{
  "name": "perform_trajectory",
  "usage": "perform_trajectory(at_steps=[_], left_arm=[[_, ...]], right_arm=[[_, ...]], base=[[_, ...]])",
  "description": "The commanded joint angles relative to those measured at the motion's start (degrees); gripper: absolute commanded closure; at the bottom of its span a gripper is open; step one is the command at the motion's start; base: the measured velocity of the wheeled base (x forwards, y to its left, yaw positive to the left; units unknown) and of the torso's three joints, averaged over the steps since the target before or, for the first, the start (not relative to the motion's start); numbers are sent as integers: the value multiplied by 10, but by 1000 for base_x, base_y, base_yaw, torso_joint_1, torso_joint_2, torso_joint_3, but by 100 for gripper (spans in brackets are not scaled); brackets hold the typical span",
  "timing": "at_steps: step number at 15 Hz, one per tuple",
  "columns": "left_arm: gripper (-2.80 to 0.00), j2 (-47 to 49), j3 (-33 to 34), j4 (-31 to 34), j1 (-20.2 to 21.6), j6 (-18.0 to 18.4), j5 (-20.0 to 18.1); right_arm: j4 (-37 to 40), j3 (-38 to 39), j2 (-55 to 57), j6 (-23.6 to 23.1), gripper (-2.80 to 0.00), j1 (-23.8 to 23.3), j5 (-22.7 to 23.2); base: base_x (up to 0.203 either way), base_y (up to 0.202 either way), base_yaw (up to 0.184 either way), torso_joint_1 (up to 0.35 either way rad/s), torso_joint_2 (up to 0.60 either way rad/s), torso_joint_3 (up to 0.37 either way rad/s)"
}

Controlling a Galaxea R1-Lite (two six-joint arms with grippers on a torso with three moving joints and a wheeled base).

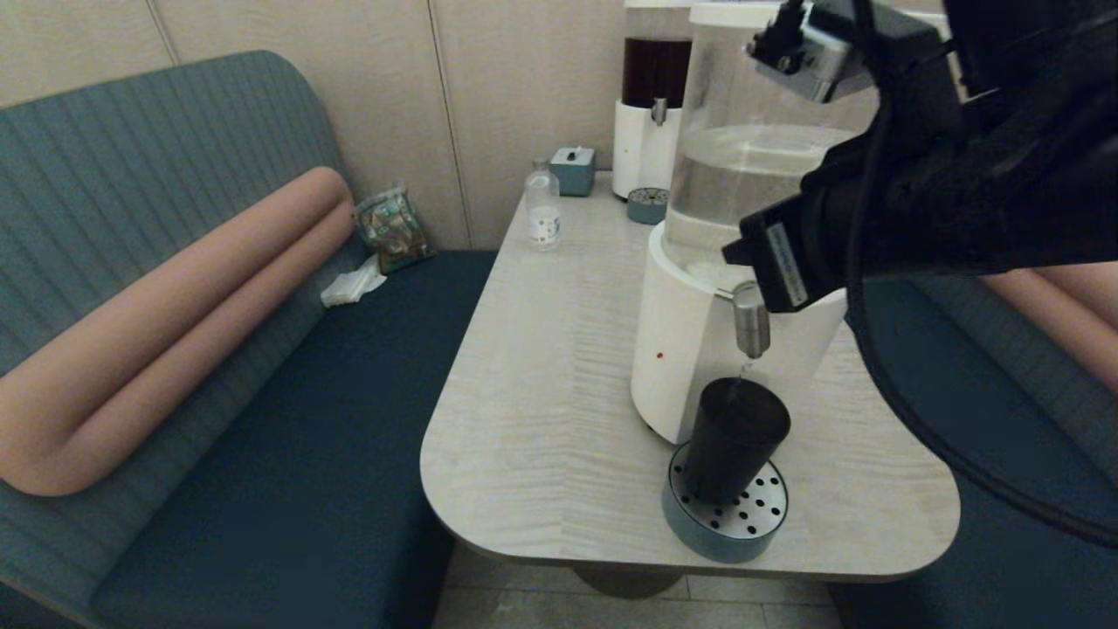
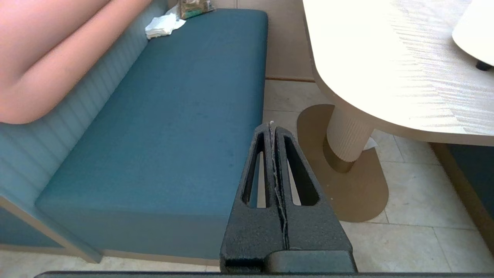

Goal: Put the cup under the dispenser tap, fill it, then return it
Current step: Turn off the faucet

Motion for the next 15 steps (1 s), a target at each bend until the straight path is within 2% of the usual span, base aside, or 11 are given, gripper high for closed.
perform_trajectory(at_steps=[1, 6, 15], left_arm=[[0, 1, 0, 0, 0, 0, 0], [0, 1, 0, 0, 0, 0, 0], [0, 1, 0, 0, 0, 0, 0]], right_arm=[[8, -20, 45, 0, 0, 7, -18], [32, -33, 68, 0, 0, 5, -53], [55, -34, 71, 0, 0, 7, -62]], base=[[0, 0, 0, 0, 0, 0], [0, 0, 0, 0, 0, 0], [0, 0, 0, 0, 0, 0]])
